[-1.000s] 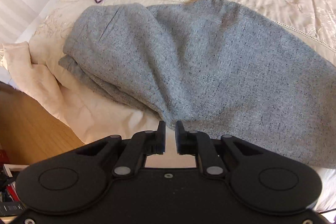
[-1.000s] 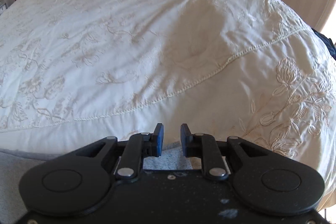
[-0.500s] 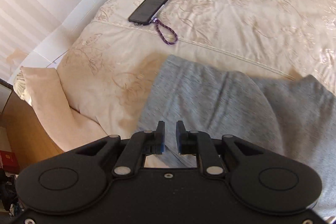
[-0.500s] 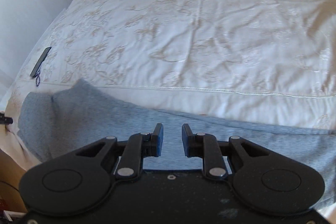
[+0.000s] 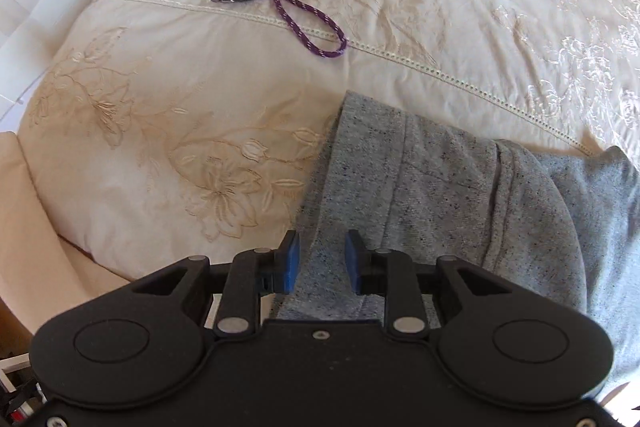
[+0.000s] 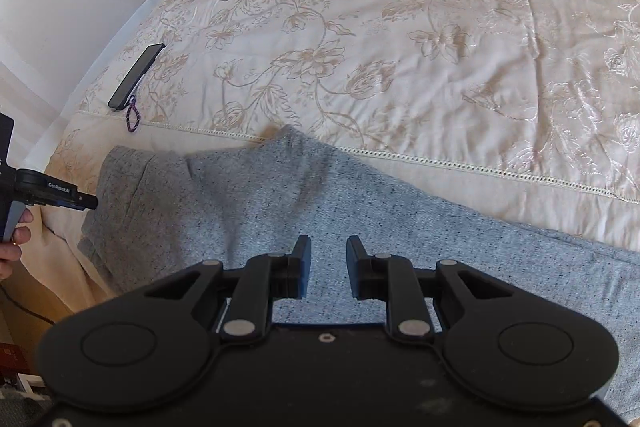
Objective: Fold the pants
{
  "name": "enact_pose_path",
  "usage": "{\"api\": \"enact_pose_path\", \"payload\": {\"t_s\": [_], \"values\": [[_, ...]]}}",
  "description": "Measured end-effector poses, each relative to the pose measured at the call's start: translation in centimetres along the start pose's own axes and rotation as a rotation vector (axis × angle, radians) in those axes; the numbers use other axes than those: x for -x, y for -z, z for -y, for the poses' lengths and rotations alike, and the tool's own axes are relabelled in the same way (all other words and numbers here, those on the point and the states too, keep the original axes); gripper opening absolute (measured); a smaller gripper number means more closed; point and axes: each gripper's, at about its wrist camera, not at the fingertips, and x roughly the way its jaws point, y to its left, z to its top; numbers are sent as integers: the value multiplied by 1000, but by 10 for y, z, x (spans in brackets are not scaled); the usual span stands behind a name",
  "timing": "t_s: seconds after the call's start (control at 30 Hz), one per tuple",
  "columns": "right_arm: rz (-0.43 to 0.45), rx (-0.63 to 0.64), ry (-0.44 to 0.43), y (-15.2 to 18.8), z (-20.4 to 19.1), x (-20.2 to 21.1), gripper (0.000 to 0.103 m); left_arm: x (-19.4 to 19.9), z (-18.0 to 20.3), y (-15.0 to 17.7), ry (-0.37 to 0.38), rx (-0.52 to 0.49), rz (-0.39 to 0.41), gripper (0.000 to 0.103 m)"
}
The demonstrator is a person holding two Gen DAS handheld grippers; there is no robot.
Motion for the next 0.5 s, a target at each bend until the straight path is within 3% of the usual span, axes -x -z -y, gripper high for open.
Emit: {"api": "enact_pose_path", "payload": {"t_s": [0.07,0.13,0.17,0.43,0.5], "values": [[-5,-2,-2,-2,-6,-4,22,-8,3,1,6,-21,-26,34],[-14,-10,-4,-4,-10,-8,22,-15,6,3,15,-35,-35,23],[-19,-16,-7,-5,-11,-10,22,-15,6,4,33,-31,-30,0],[-34,-42,-25,-27,-14,-23,23,34,5,32,57,-76,75,0],[-32,-39,-25,-38,-16,-27,23,37,0,27,69,-75,103,6]]}}
